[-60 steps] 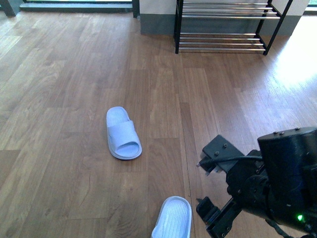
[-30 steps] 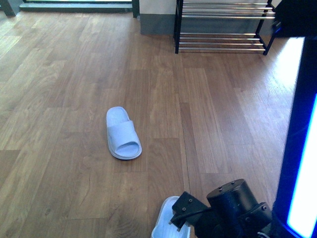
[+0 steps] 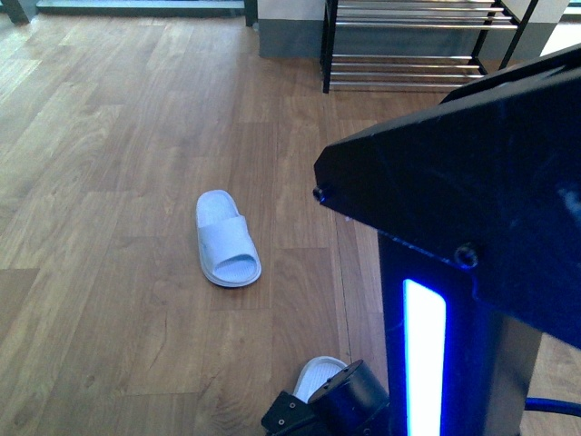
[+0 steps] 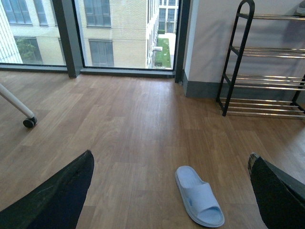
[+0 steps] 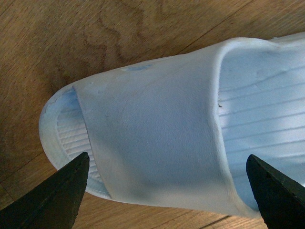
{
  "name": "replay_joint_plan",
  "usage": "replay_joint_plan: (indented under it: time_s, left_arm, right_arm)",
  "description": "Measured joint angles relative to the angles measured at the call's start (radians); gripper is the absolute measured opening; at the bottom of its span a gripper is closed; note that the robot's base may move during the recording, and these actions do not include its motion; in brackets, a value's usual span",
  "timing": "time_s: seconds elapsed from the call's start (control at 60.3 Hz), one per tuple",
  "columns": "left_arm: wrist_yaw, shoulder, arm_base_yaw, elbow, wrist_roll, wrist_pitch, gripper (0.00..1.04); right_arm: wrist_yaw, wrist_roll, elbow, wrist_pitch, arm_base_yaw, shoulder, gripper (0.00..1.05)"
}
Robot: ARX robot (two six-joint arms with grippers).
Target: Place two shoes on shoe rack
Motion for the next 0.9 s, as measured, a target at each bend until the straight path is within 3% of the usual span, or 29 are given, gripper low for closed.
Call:
replay_joint_plan:
  time_s: [0.066, 0.116, 0.398, 0.547, 0.663, 0.779, 0.895]
  left_arm:
    - [0.000, 0.000, 0.000, 0.000, 0.000, 0.000, 0.95]
    - [0.000, 0.000, 0.000, 0.000, 0.000, 0.000, 0.95]
    - [0.000, 0.000, 0.000, 0.000, 0.000, 0.000, 0.95]
    - [0.000, 0.000, 0.000, 0.000, 0.000, 0.000, 0.95]
    - [0.000, 0.000, 0.000, 0.000, 0.000, 0.000, 0.95]
    - [0.000, 0.000, 0.000, 0.000, 0.000, 0.000, 0.95]
    - [0.000, 0.000, 0.000, 0.000, 0.000, 0.000, 0.95]
  right_arm:
    - [-0.002, -0.004, 0.018, -0.023, 0.002, 0.013, 0.95]
    - [-0.002, -0.014, 0.031, -0.033, 0.001, 0.024, 0.90]
    - [0.031, -0.028, 0.080, -0.069, -0.053, 0.043, 0.48]
    - [0.076, -0.004, 0.067, -0.090, -0.193, 0.008, 0.21]
    - [0.089, 0.154, 0.068, -0.127, -0.340, -0.068, 0.02]
    - [0.134, 0.412, 0.085, -0.120, -0.443, -0.179, 0.02]
    - [0.149, 0.558, 0.089, -0.110, -0.429, -0.224, 0.02]
